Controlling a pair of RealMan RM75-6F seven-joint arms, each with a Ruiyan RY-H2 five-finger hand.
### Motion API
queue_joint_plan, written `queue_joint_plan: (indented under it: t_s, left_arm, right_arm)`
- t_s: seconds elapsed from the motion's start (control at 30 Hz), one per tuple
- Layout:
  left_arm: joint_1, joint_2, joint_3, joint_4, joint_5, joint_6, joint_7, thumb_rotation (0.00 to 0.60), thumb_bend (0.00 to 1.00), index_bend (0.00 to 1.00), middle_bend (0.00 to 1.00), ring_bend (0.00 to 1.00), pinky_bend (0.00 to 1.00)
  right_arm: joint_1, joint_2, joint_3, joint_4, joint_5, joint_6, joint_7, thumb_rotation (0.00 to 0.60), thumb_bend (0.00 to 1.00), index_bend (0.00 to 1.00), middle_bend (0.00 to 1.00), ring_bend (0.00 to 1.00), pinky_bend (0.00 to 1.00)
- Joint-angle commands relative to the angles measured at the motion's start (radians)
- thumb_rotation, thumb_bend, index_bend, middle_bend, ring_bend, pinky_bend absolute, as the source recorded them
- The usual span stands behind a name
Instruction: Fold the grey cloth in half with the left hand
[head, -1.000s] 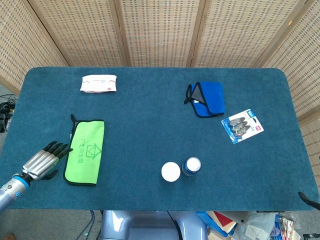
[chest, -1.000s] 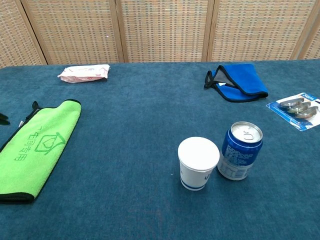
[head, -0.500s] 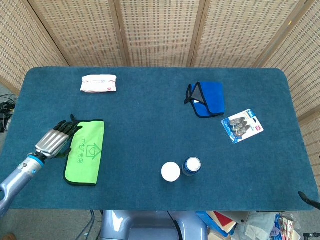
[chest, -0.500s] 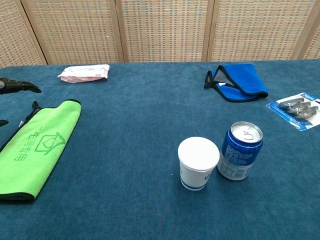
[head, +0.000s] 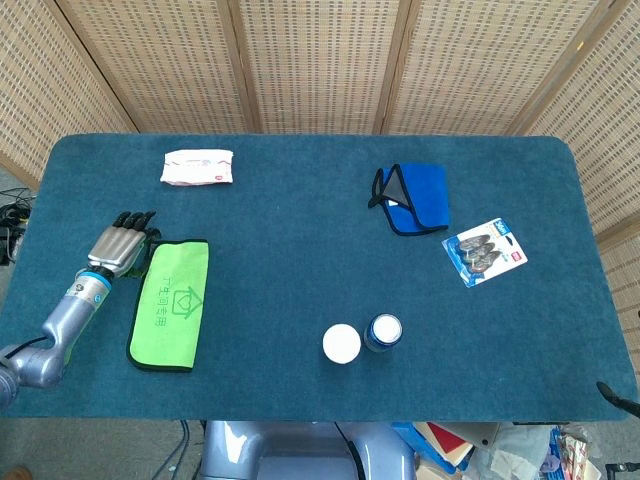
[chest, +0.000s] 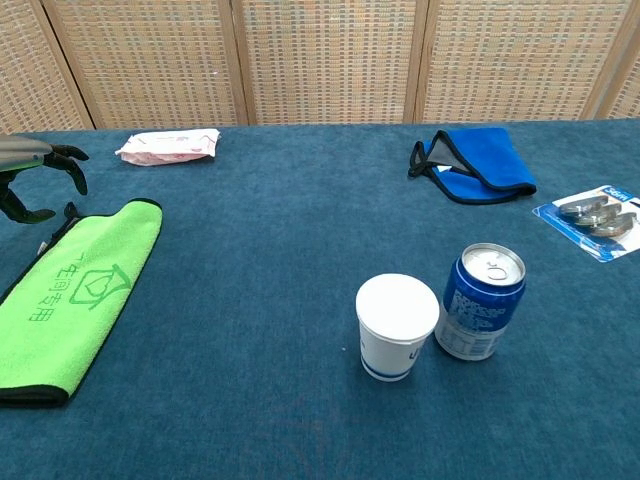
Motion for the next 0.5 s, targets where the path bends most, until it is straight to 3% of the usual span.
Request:
queue_joint_plan:
  t_s: [0.03,0.5]
  left_arm:
    - [-0.031,-0.06,-0.025,0.08,-0.071,-0.049,0.054,0.6,0.44,0.33,0.0,0.0,0.0]
    - [-0.093,-0.199,-0.053,0.247,-0.254,-0.117,0.209,0.6,0.44,0.38,0.0,0.0,0.0]
  right_arm:
    - [0.003,-0.003,0.001,0.001,0.005,-0.005,-0.005,0.6,0.0,0.06,0.0,0.0,0.0]
    - [0.017,-0.013,0.008,0.009,0.036,-0.033,-0.024,0.6,0.0,0.06,0.0,0.0,0.0]
